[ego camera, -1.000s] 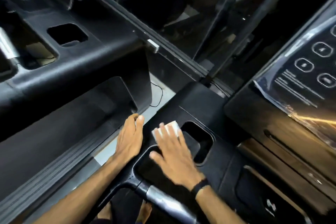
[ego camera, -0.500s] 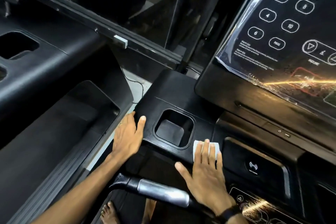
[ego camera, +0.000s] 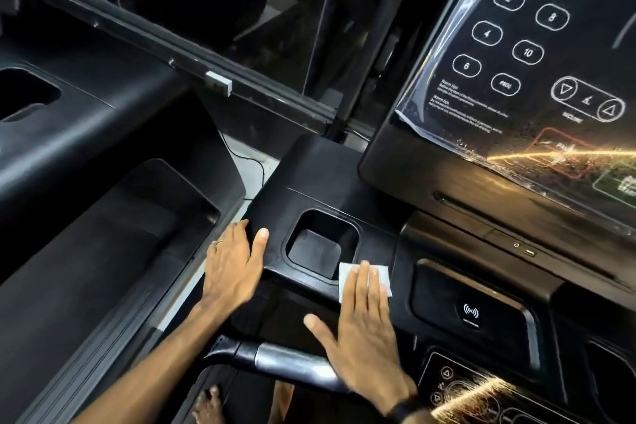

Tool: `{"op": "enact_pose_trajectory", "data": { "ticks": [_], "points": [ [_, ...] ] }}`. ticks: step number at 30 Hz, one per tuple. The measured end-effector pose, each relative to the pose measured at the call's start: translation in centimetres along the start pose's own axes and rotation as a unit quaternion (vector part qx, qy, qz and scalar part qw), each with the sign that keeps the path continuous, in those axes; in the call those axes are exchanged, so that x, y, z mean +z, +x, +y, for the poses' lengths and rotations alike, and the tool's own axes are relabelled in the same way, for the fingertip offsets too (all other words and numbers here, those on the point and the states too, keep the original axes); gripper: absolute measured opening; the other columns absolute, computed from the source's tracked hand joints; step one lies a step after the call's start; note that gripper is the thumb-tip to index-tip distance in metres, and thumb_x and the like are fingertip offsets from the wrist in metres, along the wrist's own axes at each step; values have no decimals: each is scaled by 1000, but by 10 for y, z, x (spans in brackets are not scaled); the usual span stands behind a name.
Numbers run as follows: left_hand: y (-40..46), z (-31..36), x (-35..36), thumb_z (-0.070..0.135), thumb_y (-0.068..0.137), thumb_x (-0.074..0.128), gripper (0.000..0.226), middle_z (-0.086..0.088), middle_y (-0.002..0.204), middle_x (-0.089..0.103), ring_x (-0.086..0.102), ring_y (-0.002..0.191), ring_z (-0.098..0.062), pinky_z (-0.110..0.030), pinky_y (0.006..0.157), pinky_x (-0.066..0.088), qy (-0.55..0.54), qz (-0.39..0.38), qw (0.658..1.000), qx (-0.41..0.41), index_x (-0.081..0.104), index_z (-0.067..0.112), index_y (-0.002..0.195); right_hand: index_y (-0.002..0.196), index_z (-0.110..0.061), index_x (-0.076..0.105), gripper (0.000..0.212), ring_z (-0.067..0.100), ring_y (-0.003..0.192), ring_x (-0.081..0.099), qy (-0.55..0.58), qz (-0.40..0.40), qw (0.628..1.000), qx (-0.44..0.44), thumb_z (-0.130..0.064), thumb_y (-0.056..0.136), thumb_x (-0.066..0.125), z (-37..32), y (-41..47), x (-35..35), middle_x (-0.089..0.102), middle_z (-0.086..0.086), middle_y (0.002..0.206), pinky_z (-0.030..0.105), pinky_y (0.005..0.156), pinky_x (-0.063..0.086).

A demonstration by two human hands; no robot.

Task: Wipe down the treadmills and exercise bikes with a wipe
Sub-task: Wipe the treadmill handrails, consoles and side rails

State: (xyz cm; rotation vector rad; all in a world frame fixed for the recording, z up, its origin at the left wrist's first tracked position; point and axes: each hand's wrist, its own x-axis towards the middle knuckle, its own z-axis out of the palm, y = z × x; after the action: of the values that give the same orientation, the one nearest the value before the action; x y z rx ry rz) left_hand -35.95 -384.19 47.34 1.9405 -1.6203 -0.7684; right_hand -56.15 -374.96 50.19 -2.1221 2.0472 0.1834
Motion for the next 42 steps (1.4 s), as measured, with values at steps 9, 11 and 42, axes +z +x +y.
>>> {"op": "enact_pose_trajectory", "data": {
  "ticks": [9, 11, 42],
  "points": [
    [-2, 2, -2, 51, 102, 28, 64, -9, 148, 47, 42, 137, -28, -46, 116, 30, -14, 0, 1000, 3, 38, 5, 147, 156, -3, -13, 100, 28, 151, -23, 44, -25, 995, 85, -76, 92, 9, 14, 133, -29, -22, 17, 163, 45, 122, -16],
    [-1, 4, -2, 50, 103, 28, 63, -8, 149, 46, 42, 137, -27, -45, 115, 29, -25, -2, 1000, -3, 38, 6, 147, 156, -3, -12, 100, 29, 150, -24, 42, -29, 997, 57, -76, 93, 12, 3, 154, -31, -22, 17, 163, 45, 122, -17],
    [30, 2, 5, 68, 91, 10, 83, 1, 159, 34, 26, 146, -12, -33, 124, 5, -110, -16, 993, 42, 28, 17, 154, 119, -9, 58, 26, 29, 116, 54, 196, 5, 980, 39, -18, 100, 44, -38, 88, -21, 53, 10, 125, 37, 93, 46]
  ]
}}
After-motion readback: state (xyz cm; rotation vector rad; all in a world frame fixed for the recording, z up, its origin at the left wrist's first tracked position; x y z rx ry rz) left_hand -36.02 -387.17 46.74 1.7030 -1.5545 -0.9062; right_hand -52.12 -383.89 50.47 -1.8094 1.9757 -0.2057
